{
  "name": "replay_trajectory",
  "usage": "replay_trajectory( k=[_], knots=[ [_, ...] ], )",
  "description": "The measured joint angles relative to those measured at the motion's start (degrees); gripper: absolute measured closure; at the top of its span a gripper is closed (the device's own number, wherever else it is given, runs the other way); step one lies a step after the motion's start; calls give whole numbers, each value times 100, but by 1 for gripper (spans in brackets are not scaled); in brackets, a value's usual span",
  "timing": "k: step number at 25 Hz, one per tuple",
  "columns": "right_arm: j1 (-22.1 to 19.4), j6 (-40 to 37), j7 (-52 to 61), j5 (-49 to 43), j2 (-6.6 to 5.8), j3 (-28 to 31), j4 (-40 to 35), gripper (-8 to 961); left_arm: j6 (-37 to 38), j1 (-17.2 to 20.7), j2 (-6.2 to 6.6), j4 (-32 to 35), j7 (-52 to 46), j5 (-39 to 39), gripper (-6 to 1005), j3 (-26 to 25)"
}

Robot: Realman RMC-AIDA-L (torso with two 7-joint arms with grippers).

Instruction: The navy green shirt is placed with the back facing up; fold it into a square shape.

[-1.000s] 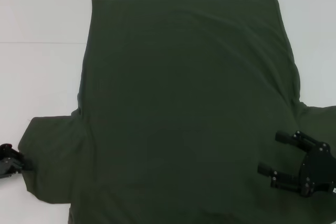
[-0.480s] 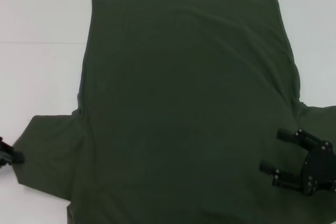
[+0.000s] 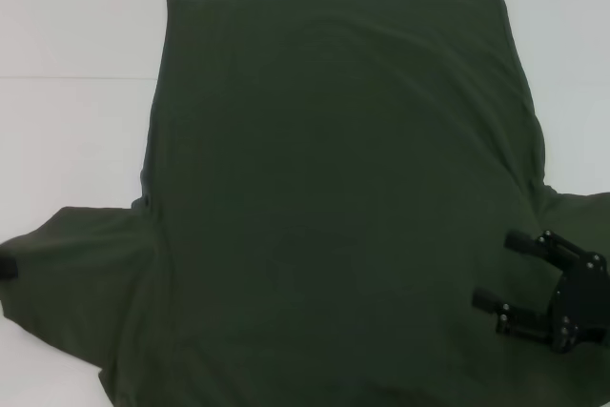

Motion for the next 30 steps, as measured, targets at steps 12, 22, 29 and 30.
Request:
replay_trajectory(
  k=[12,22,29,30],
  knots=[
    [6,-4,0,0,2,-35,44,21,101,-272,141,77,-23,34,973,43],
    [-10,-3,0,-2,10,-36,59,21,324,-431,231,31,-77,72,973,51],
    [11,-2,0,-22,12,-43,66,21,562,-646,226,-57,-225,-75,972,53],
    [12,-2,0,-23,14,-43,68,21,610,-680,222,-79,-255,-159,972,53]
  ],
)
